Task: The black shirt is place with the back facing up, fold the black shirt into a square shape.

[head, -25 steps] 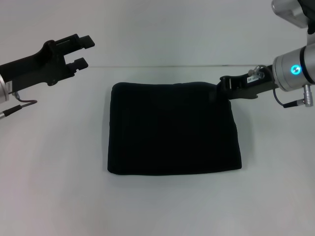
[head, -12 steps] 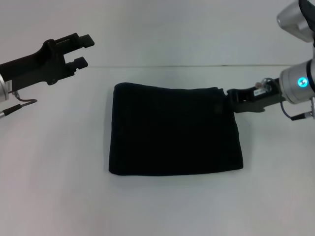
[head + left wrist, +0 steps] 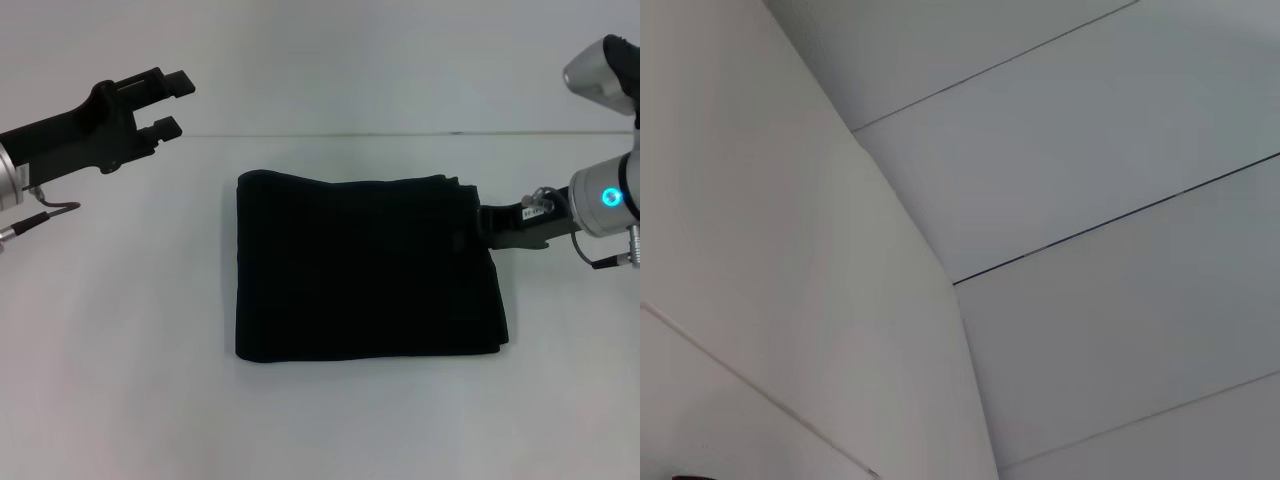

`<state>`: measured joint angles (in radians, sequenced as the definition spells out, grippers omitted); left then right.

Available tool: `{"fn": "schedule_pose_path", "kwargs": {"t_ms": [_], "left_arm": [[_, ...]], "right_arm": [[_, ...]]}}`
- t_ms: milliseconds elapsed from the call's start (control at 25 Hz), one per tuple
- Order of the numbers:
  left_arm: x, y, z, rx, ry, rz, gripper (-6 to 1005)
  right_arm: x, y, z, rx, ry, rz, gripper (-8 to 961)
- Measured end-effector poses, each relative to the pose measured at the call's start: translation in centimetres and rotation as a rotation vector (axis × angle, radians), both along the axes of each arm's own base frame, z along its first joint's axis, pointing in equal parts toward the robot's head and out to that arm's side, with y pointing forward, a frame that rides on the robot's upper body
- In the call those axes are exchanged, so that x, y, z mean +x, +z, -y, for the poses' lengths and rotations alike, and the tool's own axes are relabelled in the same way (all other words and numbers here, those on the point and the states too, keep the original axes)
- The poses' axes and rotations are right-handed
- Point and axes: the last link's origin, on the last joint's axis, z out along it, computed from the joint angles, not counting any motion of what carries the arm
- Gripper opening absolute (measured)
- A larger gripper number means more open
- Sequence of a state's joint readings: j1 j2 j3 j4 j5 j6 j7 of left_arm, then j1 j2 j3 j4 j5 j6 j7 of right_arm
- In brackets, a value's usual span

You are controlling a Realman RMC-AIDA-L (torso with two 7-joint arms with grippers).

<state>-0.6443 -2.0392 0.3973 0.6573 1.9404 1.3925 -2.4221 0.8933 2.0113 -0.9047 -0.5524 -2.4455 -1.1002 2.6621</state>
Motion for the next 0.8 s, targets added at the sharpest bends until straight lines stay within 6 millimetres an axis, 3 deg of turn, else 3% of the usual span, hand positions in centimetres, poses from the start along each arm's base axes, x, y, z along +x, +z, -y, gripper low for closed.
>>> {"fn": "schedule_pose_path", "kwargs": {"t_ms": [440,640,800], "left_arm": [[-0.2,0.0,0.1,0.001,0.005,-0.001,736],[-0.2,-0.1,0.1,0.0,0.007,0.0,736],[-0.3,-0.1,0.2,0.0,0.008,0.0,736]], "right_arm": [[0.3,-0.3,-0.9,0.054,0.015,0.061,71],[0.6,0.2,-1.5,0.078,0.015,0.083,282],[0.8,1.4,-2.3,0.128,0.012,0.094,372]]}}
